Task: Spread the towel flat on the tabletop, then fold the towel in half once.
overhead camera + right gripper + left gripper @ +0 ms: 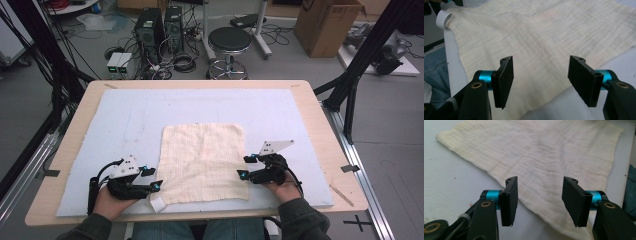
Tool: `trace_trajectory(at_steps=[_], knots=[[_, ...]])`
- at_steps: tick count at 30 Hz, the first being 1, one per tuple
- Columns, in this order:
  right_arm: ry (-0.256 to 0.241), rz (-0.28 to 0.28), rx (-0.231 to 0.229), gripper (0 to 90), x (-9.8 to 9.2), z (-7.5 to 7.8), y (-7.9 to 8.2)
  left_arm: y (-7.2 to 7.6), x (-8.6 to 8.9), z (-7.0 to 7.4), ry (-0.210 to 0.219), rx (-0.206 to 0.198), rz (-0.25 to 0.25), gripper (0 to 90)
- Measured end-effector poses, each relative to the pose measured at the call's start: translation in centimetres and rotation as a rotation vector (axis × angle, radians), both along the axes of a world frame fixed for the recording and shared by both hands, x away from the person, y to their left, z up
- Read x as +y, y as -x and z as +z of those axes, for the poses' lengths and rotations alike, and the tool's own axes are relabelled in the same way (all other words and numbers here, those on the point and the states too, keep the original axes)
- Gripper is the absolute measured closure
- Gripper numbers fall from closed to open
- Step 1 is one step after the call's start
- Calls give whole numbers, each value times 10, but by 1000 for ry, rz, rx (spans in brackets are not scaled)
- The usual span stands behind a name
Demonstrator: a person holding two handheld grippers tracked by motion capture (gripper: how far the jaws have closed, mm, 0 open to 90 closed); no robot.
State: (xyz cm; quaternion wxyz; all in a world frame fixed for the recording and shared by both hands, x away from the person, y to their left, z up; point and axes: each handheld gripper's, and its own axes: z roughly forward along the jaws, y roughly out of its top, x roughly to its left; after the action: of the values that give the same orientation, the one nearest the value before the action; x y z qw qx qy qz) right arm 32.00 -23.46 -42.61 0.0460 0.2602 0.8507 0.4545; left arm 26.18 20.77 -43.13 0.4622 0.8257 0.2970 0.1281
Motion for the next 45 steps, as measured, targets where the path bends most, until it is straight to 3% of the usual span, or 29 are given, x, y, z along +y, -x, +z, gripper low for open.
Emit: trace_trajectory(at_steps=[10, 36, 39, 42, 45], knots=[[-1, -57, -15, 293, -4, 3, -4, -10, 2, 1, 38, -18, 67, 418], [28, -45, -14, 289, 1, 0, -4, -9, 3, 3, 43, -30, 55, 399], [24, -52, -7, 289, 0, 1, -7, -10, 2, 3, 54, -23, 63, 401], [25, -61, -9, 284, -1, 1, -11, -13, 2, 6, 94, -15, 70, 401], [32, -61, -4, 285, -2, 2, -16, -17, 0, 9, 92, 10, 74, 404]])
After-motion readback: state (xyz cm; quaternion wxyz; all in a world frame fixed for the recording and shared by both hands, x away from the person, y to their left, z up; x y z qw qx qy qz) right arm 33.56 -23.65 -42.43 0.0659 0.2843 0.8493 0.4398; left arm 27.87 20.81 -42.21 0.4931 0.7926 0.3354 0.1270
